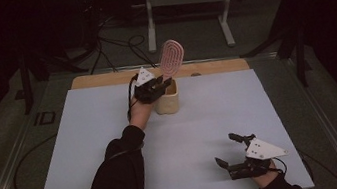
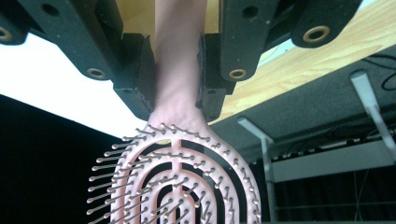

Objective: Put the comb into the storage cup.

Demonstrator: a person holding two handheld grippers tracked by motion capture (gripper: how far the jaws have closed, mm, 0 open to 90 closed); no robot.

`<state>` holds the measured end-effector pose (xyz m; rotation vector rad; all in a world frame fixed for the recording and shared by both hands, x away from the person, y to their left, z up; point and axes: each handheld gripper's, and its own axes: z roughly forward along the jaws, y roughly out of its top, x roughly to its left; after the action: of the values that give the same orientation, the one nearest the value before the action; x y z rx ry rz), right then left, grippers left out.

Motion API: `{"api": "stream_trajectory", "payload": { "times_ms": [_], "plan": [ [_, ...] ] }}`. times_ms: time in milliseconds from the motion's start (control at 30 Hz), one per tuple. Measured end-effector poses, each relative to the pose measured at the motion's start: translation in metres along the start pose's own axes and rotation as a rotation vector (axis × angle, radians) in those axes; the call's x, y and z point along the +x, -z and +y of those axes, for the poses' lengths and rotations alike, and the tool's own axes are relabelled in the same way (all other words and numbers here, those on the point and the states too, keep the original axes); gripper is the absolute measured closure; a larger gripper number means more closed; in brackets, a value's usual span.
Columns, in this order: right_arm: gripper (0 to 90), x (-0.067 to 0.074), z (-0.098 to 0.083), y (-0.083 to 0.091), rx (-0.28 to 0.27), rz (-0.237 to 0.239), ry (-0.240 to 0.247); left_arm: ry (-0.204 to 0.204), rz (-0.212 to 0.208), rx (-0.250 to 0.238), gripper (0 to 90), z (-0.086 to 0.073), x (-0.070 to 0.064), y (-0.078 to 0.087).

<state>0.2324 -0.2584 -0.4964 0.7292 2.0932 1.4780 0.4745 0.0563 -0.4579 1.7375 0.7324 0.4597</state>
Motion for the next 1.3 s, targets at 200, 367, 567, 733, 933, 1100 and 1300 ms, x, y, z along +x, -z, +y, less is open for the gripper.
{"api": "stream_trajectory", "payload": {
  "times_ms": [200,367,567,733,933,1100,1300],
  "plan": [
    [9.3,0.000,0.000,0.000,0.001,0.000,0.003,-0.018,-0.001,0.024,67.3,0.002,0.000,0.001],
    [9.3,0.000,0.000,0.000,-0.001,-0.001,0.003,0.054,-0.004,0.086,30.1,0.006,0.003,0.002],
    [9.2,0.000,0.000,0.000,-0.001,0.000,0.000,0.026,-0.061,0.114,1.6,0.010,0.003,0.006],
    [9.3,0.000,0.001,0.000,-0.001,-0.002,-0.001,0.035,-0.075,0.144,0.0,0.013,0.002,0.011],
    [9.3,-0.001,0.000,0.000,-0.002,-0.004,0.001,0.036,-0.099,0.168,0.0,0.016,0.002,0.020],
    [9.3,-0.001,0.000,0.000,0.002,-0.005,-0.002,0.019,-0.107,0.180,0.0,0.021,0.003,0.030],
    [9.2,-0.001,0.000,0.000,0.004,-0.006,-0.004,0.011,-0.132,0.195,0.0,0.026,0.002,0.042]
  ]
}}
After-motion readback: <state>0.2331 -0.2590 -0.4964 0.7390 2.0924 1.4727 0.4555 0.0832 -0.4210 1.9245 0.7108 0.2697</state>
